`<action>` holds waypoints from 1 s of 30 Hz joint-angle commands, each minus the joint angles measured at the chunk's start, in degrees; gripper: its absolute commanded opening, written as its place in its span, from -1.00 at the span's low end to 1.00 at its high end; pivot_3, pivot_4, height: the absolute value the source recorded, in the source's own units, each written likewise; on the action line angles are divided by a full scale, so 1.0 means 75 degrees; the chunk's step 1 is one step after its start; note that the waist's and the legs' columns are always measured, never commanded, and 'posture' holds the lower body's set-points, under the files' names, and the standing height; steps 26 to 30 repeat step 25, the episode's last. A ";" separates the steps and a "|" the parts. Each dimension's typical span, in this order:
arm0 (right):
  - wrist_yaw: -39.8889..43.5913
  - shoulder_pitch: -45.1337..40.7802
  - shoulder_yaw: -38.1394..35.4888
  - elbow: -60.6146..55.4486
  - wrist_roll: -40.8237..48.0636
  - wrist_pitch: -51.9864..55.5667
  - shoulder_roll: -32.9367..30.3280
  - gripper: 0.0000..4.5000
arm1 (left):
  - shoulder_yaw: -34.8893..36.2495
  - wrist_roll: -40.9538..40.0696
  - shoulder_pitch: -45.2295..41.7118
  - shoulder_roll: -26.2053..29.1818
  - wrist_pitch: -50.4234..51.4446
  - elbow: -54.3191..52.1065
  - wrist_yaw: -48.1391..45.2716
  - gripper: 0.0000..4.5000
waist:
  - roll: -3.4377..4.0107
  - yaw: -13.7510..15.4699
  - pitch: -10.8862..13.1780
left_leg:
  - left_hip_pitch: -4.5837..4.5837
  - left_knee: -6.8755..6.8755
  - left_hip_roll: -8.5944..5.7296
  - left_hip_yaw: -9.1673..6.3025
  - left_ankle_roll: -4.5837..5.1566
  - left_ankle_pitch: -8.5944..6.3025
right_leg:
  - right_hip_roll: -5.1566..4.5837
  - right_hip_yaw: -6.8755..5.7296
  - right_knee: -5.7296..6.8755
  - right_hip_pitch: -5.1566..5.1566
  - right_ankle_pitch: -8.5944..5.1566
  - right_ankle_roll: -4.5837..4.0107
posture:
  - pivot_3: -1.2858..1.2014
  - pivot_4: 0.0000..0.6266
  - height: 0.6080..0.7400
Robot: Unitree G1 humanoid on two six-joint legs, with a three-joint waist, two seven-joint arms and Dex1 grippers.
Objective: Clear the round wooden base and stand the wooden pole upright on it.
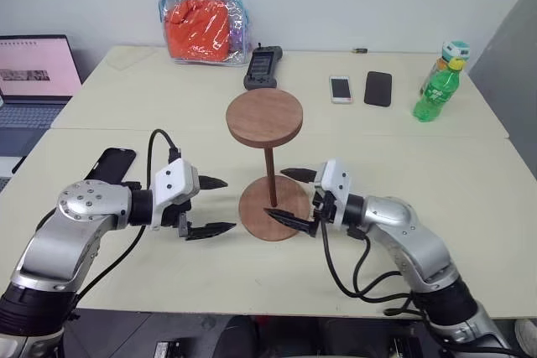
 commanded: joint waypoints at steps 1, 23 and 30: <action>0.0698 0.0411 -0.0888 -0.0830 0.0549 0.0178 -0.1007 0.98 | 0.0430 -0.0439 -0.0263 -0.0079 0.0316 -0.0281 0.0252 1.00 | 0.0003 0.0001 0.0002 | 0.0000 -0.0001 0.0000 0.0000 0.0000 0.0000 | 0.0000 -0.0002 0.0000 -0.0001 0.0000 0.0000 | 0.03 -0.52 1.00; 0.2623 0.2155 -0.5214 -0.0859 0.1996 0.0527 -0.4686 0.98 | 0.0179 0.0479 -0.1959 0.0256 -0.0397 0.1805 0.0379 1.00 | -0.0030 0.0022 0.0072 | -0.0005 0.0005 -0.0008 0.0011 0.0000 0.0000 | 0.0006 -0.0001 -0.0008 0.0008 0.0000 0.0000 | 0.03 -0.52 1.00; 0.2643 0.2173 -0.5242 -0.0814 0.1968 0.0491 -0.4696 0.98 | 0.0167 0.0447 -0.1999 0.0177 -0.0451 0.1869 0.0310 1.00 | -0.0031 0.0022 0.0073 | -0.0005 0.0006 -0.0007 0.0010 0.0000 0.0000 | 0.0006 -0.0002 -0.0008 0.0007 0.0000 0.0000 | 0.03 -0.52 1.00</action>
